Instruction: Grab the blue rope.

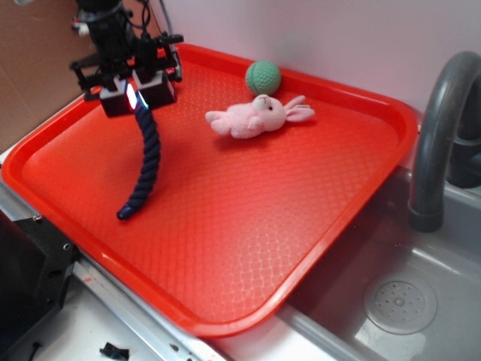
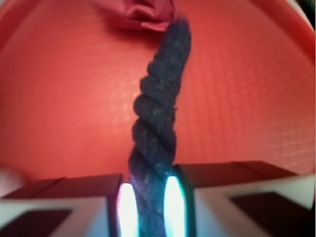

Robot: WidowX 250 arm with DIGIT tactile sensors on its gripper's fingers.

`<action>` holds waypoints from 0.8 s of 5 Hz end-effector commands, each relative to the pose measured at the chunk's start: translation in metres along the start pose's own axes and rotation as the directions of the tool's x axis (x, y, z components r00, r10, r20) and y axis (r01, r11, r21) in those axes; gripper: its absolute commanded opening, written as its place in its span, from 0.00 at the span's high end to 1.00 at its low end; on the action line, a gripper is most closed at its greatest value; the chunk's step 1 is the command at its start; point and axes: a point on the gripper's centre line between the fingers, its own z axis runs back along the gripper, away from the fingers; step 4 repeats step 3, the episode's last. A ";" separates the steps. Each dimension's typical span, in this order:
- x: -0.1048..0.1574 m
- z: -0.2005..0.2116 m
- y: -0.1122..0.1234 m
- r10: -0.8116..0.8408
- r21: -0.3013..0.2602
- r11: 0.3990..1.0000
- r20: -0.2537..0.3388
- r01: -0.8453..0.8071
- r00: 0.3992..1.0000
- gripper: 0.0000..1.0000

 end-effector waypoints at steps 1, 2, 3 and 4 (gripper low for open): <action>-0.046 0.089 0.003 -0.382 -0.064 0.921 0.063 0.385 0.922 1.00; -0.068 0.118 0.004 -0.473 -0.117 0.870 0.080 0.479 0.877 1.00; -0.076 0.126 0.006 -0.524 -0.137 0.836 0.086 0.531 0.848 1.00; -0.076 0.126 0.006 -0.524 -0.137 0.836 0.086 0.531 0.848 1.00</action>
